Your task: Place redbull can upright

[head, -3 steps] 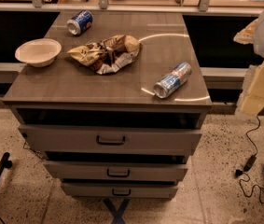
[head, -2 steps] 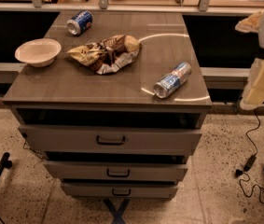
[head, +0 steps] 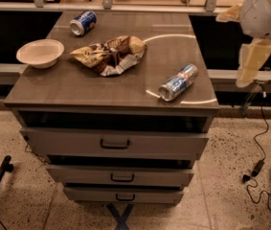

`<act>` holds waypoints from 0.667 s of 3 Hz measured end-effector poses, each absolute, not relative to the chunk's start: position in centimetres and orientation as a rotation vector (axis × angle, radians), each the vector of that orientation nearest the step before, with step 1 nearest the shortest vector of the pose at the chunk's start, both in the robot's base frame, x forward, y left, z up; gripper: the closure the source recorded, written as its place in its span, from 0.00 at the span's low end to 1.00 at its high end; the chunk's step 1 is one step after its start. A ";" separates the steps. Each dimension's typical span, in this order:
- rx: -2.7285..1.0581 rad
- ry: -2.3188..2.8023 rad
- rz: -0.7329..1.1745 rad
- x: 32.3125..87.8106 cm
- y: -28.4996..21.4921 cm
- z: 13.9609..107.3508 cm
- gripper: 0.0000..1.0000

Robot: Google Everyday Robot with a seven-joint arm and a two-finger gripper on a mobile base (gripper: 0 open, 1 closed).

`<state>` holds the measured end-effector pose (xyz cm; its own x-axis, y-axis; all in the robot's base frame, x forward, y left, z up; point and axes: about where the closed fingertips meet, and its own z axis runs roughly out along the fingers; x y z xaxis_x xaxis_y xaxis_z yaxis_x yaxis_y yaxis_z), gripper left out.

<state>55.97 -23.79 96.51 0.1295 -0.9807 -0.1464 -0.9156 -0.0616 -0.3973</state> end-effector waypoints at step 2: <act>-2.115 1.755 -0.239 58.0 -24.2 97.0 0.00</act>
Offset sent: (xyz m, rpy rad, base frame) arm 0.0356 0.0069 0.0029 -0.0967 -0.0227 0.2044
